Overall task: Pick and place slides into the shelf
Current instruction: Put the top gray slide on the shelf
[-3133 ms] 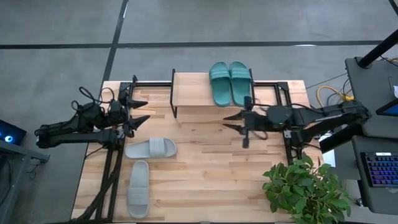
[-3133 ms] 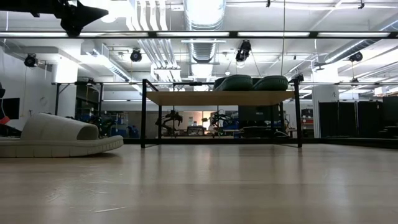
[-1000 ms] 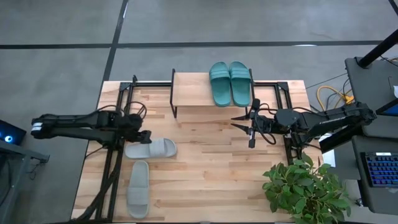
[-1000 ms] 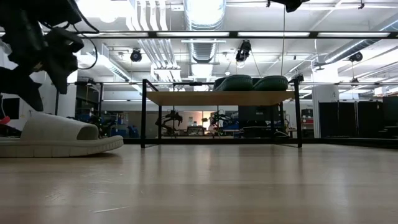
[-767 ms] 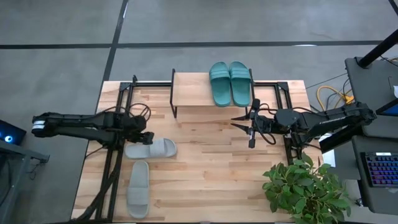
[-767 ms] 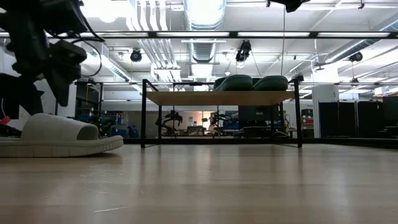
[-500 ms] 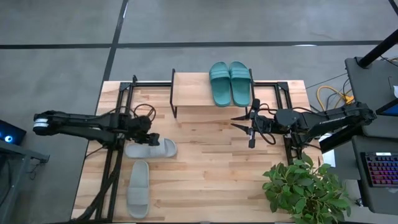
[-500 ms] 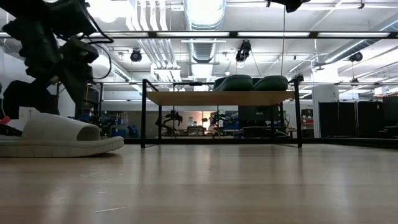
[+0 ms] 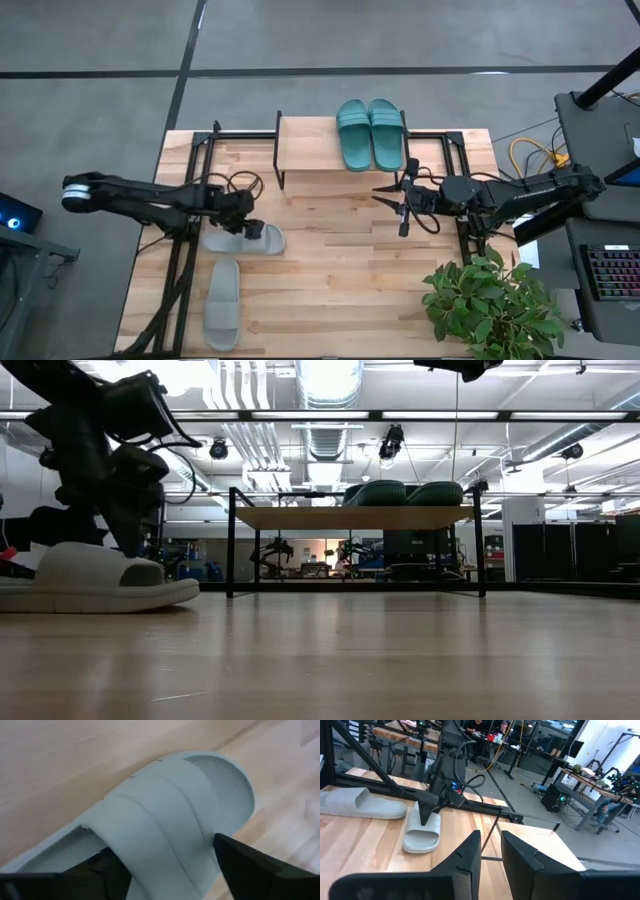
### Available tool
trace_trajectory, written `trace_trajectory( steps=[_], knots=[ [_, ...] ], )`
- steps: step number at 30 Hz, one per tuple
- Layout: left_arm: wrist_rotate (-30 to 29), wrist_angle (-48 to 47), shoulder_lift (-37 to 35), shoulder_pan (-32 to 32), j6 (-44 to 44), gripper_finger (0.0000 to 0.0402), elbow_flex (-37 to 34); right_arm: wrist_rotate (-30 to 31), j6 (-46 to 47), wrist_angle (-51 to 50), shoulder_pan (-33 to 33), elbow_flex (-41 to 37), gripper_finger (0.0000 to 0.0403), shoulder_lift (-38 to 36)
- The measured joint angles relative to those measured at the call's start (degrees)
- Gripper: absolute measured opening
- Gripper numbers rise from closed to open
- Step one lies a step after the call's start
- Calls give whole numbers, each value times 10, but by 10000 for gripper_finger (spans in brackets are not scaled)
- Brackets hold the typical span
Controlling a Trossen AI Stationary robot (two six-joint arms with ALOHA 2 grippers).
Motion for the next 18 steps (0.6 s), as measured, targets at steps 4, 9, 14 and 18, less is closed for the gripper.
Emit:
trace_trajectory(
  steps=[4, 9, 14, 18],
  knots=[
    [34, 31, 14, 0, 31, 177, 1, 0, 0, -1, 0, 0, 70, 0],
    [75, 60, 15, 0, 61, 56, 2, 0, 0, -1, 0, 0, 73, 0],
    [93, 56, -5, -1, 70, 10, 8, 0, -4, -1, 0, 0, 68, 0],
    [108, 56, -32, 0, 69, 3, 19, -1, -6, -1, 0, 0, 63, 0]
  ],
)
